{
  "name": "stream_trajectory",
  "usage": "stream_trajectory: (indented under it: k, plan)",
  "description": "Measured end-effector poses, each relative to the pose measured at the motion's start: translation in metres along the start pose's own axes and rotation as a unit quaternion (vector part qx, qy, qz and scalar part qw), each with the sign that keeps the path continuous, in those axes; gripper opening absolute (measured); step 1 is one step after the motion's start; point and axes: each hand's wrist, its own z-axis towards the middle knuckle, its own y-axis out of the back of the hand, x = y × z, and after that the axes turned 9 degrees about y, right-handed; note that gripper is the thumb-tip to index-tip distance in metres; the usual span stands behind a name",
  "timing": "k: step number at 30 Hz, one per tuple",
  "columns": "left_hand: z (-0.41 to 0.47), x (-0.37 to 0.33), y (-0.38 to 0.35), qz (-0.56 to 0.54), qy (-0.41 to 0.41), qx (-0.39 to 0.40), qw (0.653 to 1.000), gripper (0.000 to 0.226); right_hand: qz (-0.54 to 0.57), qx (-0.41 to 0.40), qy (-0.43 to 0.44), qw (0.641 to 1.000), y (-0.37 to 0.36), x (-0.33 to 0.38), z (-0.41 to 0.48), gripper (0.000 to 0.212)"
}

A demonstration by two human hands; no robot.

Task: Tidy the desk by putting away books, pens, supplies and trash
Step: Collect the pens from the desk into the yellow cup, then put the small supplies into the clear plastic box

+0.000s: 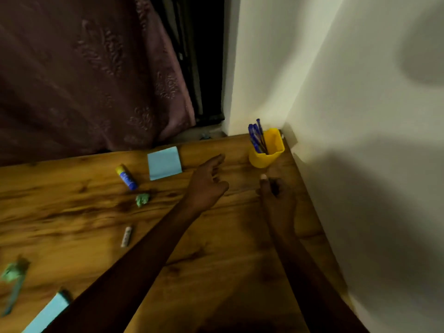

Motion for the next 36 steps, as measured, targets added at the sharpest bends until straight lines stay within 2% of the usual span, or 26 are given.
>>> stream_trajectory:
  k: [5, 10, 15, 19, 23, 25, 36]
  plan:
    - [-0.076, 0.023, 0.049, -0.056, -0.028, -0.067, 0.996, 0.048, 0.050, 0.089, 0.016, 0.995, -0.039, 0.035, -0.068, 0.028]
    - [-0.149, 0.060, 0.118, -0.091, -0.034, -0.161, 0.982, 0.030, 0.088, 0.183, 0.068, 0.977, -0.085, 0.087, -0.133, 0.023]
    - [-0.232, 0.106, 0.197, -0.163, -0.017, -0.238, 0.957, 0.025, 0.123, 0.248, 0.097, 0.956, -0.137, 0.144, -0.217, 0.014]
    - [-0.297, 0.145, 0.256, -0.182, -0.004, -0.278, 0.943, 0.025, 0.132, 0.288, 0.122, 0.941, -0.183, 0.181, -0.290, 0.017]
    - [-0.364, 0.188, 0.313, -0.182, -0.004, -0.344, 0.921, 0.024, 0.158, 0.351, 0.127, 0.914, -0.230, 0.211, -0.358, 0.004]
    - [-0.388, 0.207, 0.336, -0.178, 0.002, -0.366, 0.914, 0.024, 0.163, 0.364, 0.139, 0.907, -0.246, 0.224, -0.385, 0.006]
    - [-0.440, 0.262, 0.429, -0.188, 0.018, -0.440, 0.878, 0.027, 0.180, 0.443, 0.124, 0.869, -0.333, 0.280, -0.456, 0.011]
